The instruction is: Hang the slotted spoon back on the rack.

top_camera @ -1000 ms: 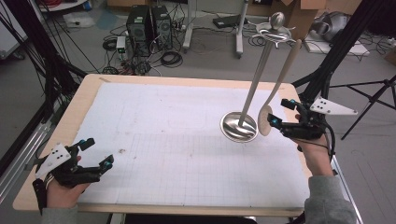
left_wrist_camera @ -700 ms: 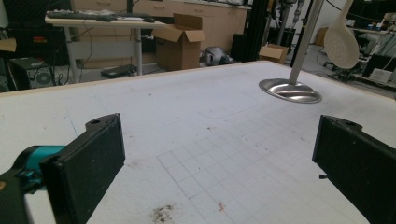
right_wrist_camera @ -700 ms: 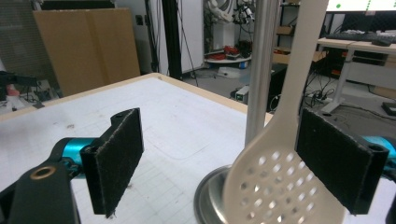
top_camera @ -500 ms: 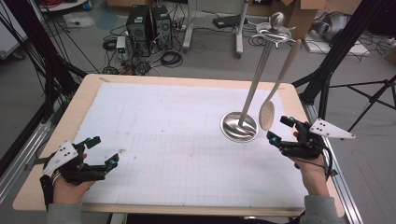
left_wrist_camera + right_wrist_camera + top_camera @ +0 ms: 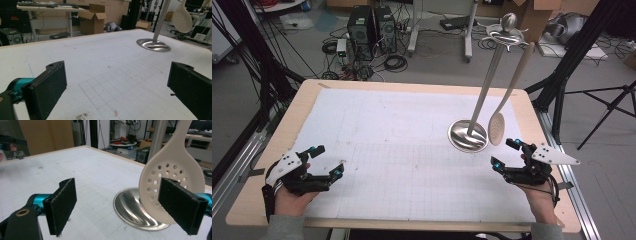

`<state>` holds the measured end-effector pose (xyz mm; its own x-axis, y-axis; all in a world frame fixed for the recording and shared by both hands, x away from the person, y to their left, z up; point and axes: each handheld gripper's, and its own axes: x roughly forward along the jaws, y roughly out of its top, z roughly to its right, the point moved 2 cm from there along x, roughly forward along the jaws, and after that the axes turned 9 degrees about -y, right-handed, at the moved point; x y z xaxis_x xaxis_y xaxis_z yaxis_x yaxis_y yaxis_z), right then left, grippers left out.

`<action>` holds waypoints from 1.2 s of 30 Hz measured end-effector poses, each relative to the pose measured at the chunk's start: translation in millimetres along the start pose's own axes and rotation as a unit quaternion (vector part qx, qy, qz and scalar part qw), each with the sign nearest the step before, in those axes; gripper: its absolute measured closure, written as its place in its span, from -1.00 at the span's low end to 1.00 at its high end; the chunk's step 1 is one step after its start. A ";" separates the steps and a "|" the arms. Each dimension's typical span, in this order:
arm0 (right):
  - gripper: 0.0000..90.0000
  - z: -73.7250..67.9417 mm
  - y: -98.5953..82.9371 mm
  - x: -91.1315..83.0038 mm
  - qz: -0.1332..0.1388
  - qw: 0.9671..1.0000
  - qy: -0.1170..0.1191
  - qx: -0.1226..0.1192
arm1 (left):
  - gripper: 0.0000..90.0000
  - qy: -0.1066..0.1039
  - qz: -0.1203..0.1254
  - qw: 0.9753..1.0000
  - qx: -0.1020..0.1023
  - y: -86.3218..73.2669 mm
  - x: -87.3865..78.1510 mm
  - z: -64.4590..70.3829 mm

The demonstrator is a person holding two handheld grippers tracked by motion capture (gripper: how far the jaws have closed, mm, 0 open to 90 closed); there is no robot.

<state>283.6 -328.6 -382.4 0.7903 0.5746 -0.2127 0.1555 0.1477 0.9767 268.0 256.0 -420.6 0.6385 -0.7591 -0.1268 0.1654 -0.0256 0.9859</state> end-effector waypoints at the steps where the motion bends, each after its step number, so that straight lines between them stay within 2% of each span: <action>1: -0.68 -0.9 -2.1 -0.6 0.001 1.000 0.004 0.008 | -0.94 0.000 -0.001 1.000 0.001 -0.1 0.5 -0.1; 3: -0.68 -1.1 -6.0 -2.1 0.015 0.999 0.014 0.025 | -0.94 -0.001 -0.001 1.000 0.001 -0.4 1.7 0.1; 9: -0.68 -0.7 -18.3 -7.4 0.025 0.999 0.010 0.047 | -0.94 -0.002 -0.003 1.000 -0.001 -1.8 3.8 0.0; 13: -0.68 0.4 -26.8 -13.3 0.028 0.998 0.003 0.047 | -0.94 -0.003 -0.006 1.000 -0.002 -2.8 4.4 0.3; 19: -0.68 3.7 -43.7 -20.3 0.022 0.998 -0.007 0.063 | -0.94 -0.003 -0.007 1.000 0.000 -3.6 4.7 0.0; 21: -0.68 5.2 -47.0 -22.2 0.015 0.998 -0.011 0.061 | -0.94 -0.003 -0.007 1.000 0.001 -3.8 4.7 -0.1; 28: -0.69 8.1 -50.8 -27.8 0.028 0.997 -0.028 0.061 | -0.94 -0.001 -0.008 1.000 -0.003 -6.2 4.2 -1.2; 32: -0.69 9.4 -57.8 -29.2 0.018 0.997 -0.042 0.055 | -0.94 0.004 -0.006 1.000 -0.006 -7.3 1.8 -3.6; 36: -0.69 13.6 -67.2 -34.2 0.009 0.996 -0.062 0.059 | -0.94 0.014 -0.007 1.000 -0.005 -9.5 -1.2 -6.6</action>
<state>254.2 -369.1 -440.4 0.8597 0.4716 -0.1964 0.2032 0.0371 0.9784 270.5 261.4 -430.6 0.6563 -0.7406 -0.1439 0.1820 -0.0297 0.9829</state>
